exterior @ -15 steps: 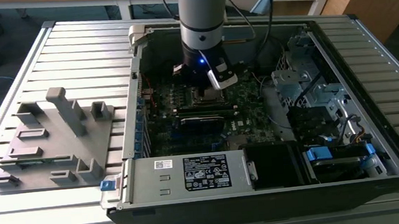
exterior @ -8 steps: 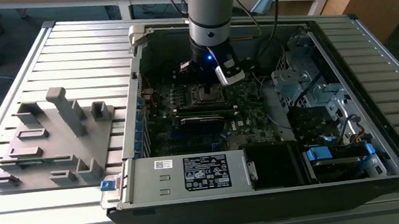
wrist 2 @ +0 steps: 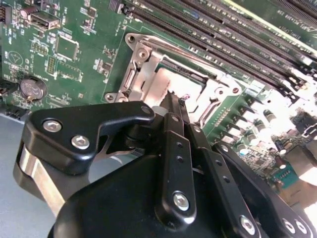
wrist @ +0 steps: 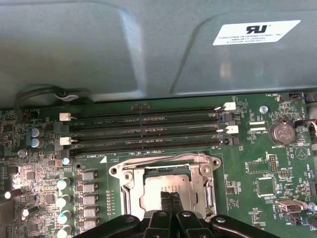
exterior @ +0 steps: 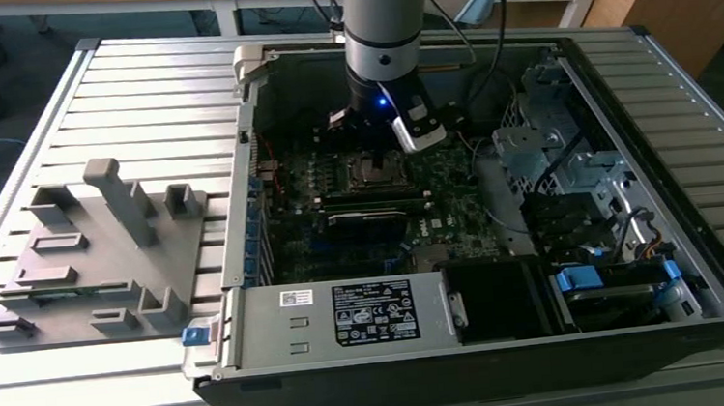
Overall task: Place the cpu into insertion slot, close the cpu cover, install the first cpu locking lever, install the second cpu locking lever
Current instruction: 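Install the second cpu locking lever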
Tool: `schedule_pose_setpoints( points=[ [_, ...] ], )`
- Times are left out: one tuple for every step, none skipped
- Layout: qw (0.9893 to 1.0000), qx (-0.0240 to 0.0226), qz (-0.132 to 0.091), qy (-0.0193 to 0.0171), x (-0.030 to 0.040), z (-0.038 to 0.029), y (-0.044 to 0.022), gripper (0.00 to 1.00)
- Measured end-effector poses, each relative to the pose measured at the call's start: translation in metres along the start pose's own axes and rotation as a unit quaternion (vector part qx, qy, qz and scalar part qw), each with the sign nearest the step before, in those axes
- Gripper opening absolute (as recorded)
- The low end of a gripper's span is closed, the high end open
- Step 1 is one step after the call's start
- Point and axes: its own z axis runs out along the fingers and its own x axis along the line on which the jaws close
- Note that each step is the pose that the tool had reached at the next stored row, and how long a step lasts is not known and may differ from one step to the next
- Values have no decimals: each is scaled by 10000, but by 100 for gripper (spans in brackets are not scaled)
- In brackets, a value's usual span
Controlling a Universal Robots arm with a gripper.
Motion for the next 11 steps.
schedule_pose_setpoints(
  points=[
    [10000, 2, 0, 1, -2, -6, 1, 10],
    [10000, 2, 0, 2, -4, -14, 2, 10],
    [10000, 3, 0, 3, -5, -24, 3, 10],
    [10000, 3, 0, 4, -6, -34, 4, 10],
    [10000, 2, 0, 4, -7, -41, 5, 10],
    [10000, 2, 0, 4, -7, -47, 6, 10],
    [10000, 2, 0, 4, -8, -51, 6, 10],
    [10000, 3, 0, 4, -8, -57, 7, 10],
    [10000, 2, 0, 4, -8, -62, 7, 10],
    [10000, 2, 0, 3, -8, -63, 8, 10],
    [10000, 1, 0, 3, -8, -63, 8, 10]
  ],
)
